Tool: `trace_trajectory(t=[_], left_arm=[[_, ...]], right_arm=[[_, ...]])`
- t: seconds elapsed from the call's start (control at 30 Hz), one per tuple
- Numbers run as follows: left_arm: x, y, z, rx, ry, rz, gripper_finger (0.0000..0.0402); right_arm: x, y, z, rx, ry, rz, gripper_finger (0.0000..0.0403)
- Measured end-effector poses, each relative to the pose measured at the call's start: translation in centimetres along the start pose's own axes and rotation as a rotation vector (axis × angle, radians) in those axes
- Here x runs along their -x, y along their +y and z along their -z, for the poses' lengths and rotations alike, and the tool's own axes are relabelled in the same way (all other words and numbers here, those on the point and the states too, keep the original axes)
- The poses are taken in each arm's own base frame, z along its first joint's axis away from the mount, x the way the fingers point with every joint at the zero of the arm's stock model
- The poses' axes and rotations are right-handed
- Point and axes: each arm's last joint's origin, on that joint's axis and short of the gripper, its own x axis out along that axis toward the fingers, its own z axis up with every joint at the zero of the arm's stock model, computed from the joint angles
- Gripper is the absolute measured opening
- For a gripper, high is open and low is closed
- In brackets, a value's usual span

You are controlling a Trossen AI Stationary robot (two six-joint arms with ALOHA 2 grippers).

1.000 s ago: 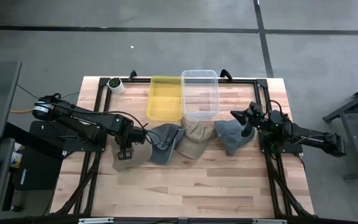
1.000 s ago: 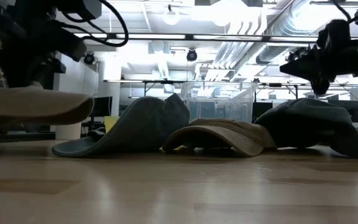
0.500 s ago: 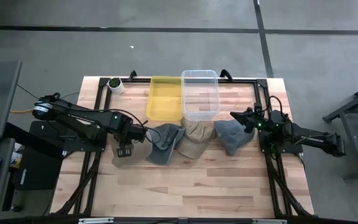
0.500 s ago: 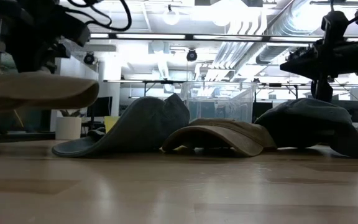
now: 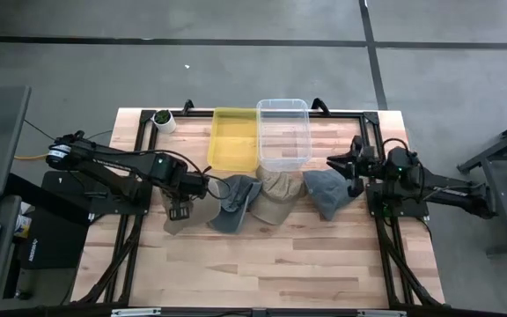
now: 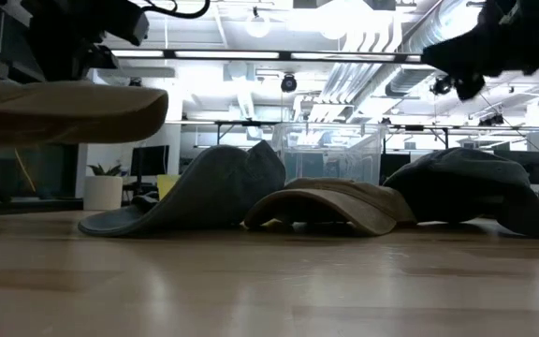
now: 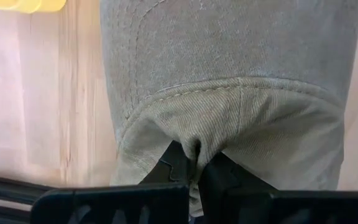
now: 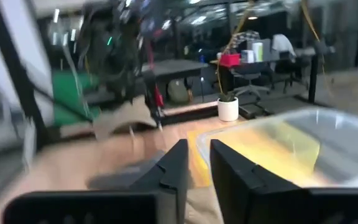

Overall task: Pick & Place hat
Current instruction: Put the left brown cap into the transparent bin

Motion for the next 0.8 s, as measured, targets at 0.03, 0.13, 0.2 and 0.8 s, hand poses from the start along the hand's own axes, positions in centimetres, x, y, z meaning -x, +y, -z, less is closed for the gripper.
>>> trace_trajectory(t=[0.03,0.13,0.2,0.8], left_arm=[[0.0,0.0,0.0,0.0,0.001,-0.001,0.0],[0.0,-0.1,0.0,0.001,0.001,0.016,0.0],[0.0,-0.1,0.0,0.001,0.003,0.028,0.0],[0.1,-0.6,-0.7,0.003,-0.041,0.15,0.0]], right_arm=[[-0.4,0.1,-0.4,0.062,0.018,-0.02,0.0077],[-2.0,0.1,-1.8,0.2,0.072,-0.042,0.011],[-3.3,0.1,-2.6,0.27,0.107,-0.05,0.0133],[-15.7,4.2,-1.4,0.955,0.327,-0.424,0.0255]])
